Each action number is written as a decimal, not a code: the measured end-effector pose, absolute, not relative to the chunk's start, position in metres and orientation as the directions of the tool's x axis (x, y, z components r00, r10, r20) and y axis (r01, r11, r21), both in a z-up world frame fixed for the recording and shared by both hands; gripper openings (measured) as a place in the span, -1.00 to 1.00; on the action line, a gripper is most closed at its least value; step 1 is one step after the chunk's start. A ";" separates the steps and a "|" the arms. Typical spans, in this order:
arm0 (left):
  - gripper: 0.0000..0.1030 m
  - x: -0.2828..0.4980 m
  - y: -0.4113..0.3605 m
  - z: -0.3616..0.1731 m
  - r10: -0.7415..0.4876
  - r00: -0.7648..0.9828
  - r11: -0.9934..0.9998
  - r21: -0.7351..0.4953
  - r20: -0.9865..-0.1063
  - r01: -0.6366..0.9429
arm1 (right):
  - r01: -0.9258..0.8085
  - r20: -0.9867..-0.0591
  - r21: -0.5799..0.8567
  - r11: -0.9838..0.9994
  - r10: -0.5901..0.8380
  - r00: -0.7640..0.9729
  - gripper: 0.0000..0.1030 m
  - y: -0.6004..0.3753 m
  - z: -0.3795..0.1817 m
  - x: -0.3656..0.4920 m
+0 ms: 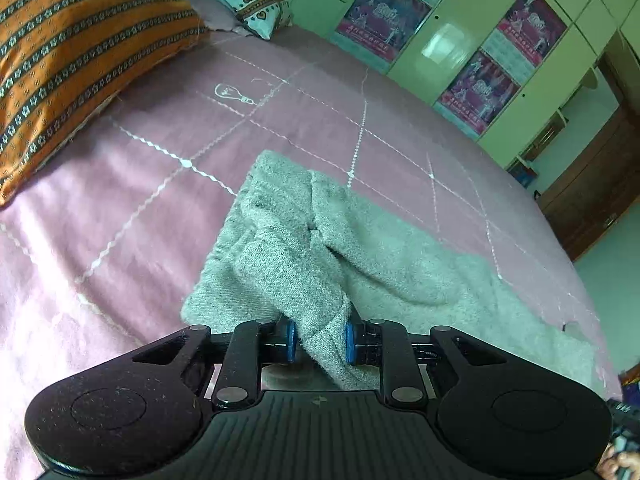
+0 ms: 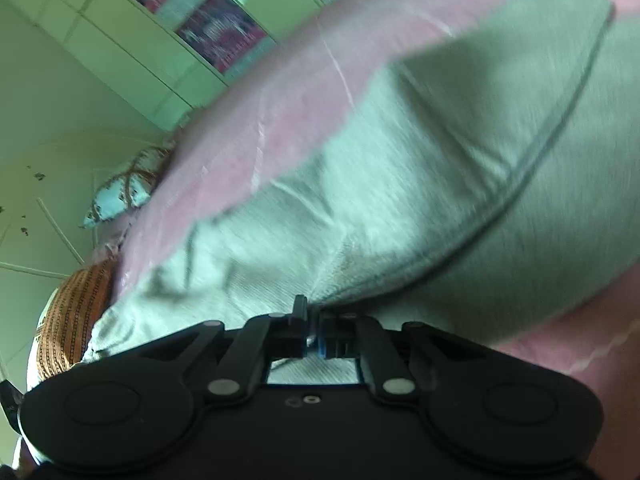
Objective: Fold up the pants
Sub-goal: 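Grasp the pant edges with both grippers and lift one leg over the other, then open both grippers to release the folded sweatpants onto the bed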
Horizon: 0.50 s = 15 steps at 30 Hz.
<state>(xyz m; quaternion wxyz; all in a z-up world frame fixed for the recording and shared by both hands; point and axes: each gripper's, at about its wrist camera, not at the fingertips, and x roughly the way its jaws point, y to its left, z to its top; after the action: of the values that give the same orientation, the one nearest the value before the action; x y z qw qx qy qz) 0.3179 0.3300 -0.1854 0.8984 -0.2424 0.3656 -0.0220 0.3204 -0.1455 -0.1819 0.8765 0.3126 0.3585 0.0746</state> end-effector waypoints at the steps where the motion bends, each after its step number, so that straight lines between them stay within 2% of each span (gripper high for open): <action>1: -0.56 0.317 0.330 -0.187 -0.209 0.730 0.884 -0.445 -0.650 -0.143 | 0.085 -0.571 0.599 0.796 0.350 0.742 -1.00 -0.145 -0.177 0.319; 3: -0.56 0.318 0.330 -0.197 -0.204 0.707 0.889 -0.430 -0.677 -0.155 | 0.074 -0.560 0.606 0.792 0.359 0.746 -1.00 -0.144 -0.175 0.321; 6: -0.56 0.320 0.334 -0.199 -0.209 0.709 0.870 -0.459 -0.673 -0.179 | 0.121 -0.655 0.579 0.806 0.371 0.659 -1.00 -0.143 -0.202 0.334; 9: -0.54 0.320 0.329 -0.190 -0.172 0.719 0.888 -0.423 -0.673 -0.183 | 0.124 -0.631 0.616 0.778 0.393 0.669 -0.96 -0.152 -0.192 0.334; 15: -0.59 0.315 0.329 -0.181 -0.111 0.754 0.874 -0.425 -0.647 -0.236 | 0.136 -0.623 0.635 0.760 0.400 0.673 -1.00 -0.145 -0.190 0.339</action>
<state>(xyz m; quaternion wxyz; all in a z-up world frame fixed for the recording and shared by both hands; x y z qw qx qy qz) 0.3148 0.3293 -0.1807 0.9030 -0.2487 0.3487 0.0344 0.3385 -0.1454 -0.1902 0.8500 0.3374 0.3970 0.0776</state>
